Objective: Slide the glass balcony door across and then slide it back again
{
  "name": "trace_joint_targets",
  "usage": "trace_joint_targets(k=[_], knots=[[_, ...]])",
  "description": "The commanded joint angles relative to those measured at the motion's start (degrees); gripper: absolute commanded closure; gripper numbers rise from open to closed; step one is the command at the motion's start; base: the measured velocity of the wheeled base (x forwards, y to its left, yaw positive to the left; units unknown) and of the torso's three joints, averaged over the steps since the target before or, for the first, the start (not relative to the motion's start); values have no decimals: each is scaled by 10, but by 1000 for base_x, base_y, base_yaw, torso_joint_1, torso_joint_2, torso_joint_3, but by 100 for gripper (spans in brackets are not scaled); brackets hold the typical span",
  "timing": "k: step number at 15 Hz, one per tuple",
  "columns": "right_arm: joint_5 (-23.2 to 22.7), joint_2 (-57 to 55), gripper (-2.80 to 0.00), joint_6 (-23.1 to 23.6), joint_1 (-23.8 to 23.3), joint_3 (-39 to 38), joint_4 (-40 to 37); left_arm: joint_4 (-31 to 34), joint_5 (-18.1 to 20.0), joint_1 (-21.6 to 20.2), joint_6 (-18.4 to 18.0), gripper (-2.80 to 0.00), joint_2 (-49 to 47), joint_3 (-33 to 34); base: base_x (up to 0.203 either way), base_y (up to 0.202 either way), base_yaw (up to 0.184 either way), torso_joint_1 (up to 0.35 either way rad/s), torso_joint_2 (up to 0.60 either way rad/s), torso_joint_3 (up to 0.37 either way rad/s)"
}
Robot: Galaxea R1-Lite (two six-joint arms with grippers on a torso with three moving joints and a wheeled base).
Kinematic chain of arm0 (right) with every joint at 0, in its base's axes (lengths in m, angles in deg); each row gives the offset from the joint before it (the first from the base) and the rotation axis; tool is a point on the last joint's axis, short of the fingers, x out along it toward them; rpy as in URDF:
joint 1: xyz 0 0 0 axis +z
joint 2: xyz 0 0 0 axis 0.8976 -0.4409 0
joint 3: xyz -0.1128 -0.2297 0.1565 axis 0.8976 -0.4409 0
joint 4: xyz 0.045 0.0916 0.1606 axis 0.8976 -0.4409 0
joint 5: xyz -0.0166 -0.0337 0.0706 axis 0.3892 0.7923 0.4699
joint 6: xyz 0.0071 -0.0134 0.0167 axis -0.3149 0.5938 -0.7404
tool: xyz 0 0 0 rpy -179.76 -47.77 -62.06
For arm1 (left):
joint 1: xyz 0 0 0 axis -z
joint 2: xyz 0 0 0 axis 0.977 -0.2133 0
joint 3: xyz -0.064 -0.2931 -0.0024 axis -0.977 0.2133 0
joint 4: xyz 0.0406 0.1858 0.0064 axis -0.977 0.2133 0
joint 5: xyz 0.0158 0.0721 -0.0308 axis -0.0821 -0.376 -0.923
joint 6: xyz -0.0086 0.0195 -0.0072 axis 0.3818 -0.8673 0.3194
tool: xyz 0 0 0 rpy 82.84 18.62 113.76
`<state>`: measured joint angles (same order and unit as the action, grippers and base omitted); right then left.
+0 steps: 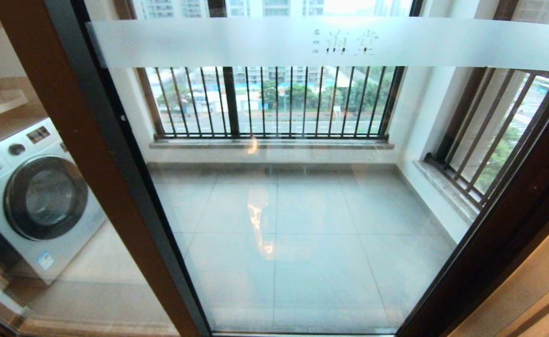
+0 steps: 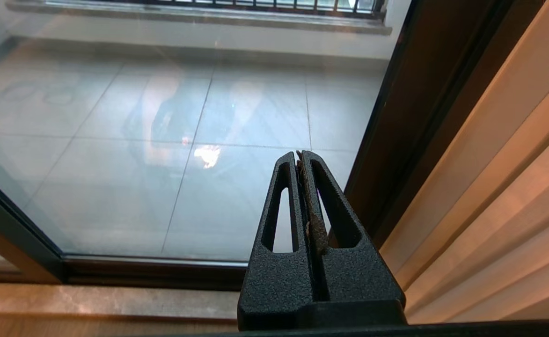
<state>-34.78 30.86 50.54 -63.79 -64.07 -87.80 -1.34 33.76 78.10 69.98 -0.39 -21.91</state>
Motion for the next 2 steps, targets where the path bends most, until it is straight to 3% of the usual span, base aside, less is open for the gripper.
trace_joint_targets(k=[1, 2], knots=[[-1, 6, 0, 0, 0, 0, 0, 0, 0, -1, 0, 0, -1, 0, 0, 0, 0, 0, 0, 0], [-1, 6, 0, 0, 0, 0, 0, 0, 0, 0, 0, 0, -1, 0, 0, 0, 0, 0, 0, 0]])
